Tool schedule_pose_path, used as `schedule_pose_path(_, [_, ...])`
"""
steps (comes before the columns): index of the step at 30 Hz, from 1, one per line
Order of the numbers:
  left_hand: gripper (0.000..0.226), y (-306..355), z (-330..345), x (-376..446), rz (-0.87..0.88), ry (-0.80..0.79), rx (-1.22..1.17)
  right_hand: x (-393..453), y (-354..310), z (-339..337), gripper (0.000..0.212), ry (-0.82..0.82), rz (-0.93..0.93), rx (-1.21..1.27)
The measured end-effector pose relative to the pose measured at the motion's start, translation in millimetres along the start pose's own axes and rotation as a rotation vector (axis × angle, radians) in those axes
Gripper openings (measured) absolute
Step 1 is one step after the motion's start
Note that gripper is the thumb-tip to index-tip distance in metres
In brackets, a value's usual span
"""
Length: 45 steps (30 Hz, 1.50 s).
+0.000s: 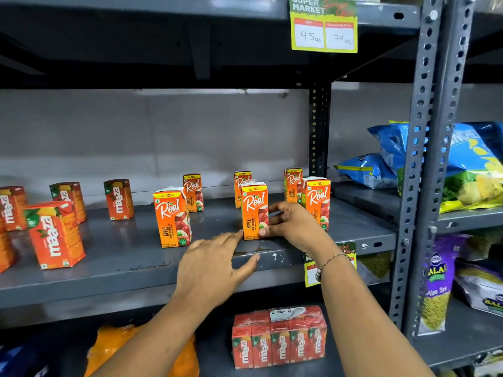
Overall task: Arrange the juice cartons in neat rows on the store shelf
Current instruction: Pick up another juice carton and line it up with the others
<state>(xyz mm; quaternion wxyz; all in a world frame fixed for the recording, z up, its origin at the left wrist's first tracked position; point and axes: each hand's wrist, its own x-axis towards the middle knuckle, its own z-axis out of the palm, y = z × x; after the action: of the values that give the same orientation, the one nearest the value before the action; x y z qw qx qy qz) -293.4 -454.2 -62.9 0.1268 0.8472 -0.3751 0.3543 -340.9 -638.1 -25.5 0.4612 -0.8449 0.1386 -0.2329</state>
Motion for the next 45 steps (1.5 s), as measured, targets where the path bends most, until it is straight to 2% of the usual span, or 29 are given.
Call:
schedule_pose_path(7, [0.062,-0.3,-6.1,-2.5,0.003,-0.007,-0.103,-2.8,-3.8,1.5,0.05,-0.007,0.022,0.0])
schedule_pose_path(11, [0.064,-3.3,-5.6,-1.8,0.007,-0.079,-0.107,-9.1,-10.6,-0.8,0.052,-0.023,0.052,0.016])
schedule_pose_path(14, [0.056,-14.2,-9.8,-8.1,-0.006,0.006,-0.294,-18.4,-15.4,-1.4,0.062,-0.029,0.097,0.041])
schedule_pose_path(16, [0.042,-29.5,-17.1,-15.5,-0.005,0.173,-0.401,-31.0,-15.9,9.1,0.06,0.159,0.094,0.038])
schedule_pose_path(19, [0.01,-57.4,-29.4,-18.9,-0.122,0.394,-0.537,-65.1,-27.2,57.0,0.018,0.649,0.026,-0.034])
schedule_pose_path(20, [0.007,-66.7,-32.5,-17.4,-0.184,0.428,-0.586,-69.9,-33.5,77.7,0.017,0.684,-0.036,-0.068])
schedule_pose_path(21, [0.009,-76.1,-34.6,-15.8,-0.238,0.443,-0.627,-70.1,-39.2,98.5,0.017,0.645,-0.102,-0.097])
schedule_pose_path(23, [0.017,-92.3,-33.5,-12.0,-0.317,0.417,-0.706,-63.1,-52.4,130.6,0.019,0.541,-0.175,-0.187])
schedule_pose_path(25, [0.029,-107.9,-29.9,-8.5,-0.397,0.319,-0.754,-53.0,-64.3,147.1,0.029,0.515,-0.165,-0.287])
schedule_pose_path(28, [0.05,-123.7,-24.2,0.4,-0.431,0.022,-0.737,-44.7,-68.0,155.9,0.045,0.514,-0.095,-0.387])
schedule_pose_path(31, [0.045,-130.3,-23.4,11.2,-0.389,-0.184,-0.765,-37.3,-63.9,160.4,0.043,0.513,-0.073,-0.438])
schedule_pose_path(34, [0.031,-133.4,-21.6,14.0,-0.388,-0.211,-0.883,-33.3,-60.7,161.5,0.034,0.532,-0.058,-0.417])
schedule_pose_path(37, [0.024,-136.4,-19.1,13.4,-0.399,-0.155,-0.892,-32.9,-56.6,164.5,0.027,0.565,-0.077,-0.412])
schedule_pose_path(45, [0.023,-135.4,-18.9,13.2,-0.364,-0.144,-0.853,-32.6,-47.1,163.9,0.02,0.596,-0.097,-0.342])
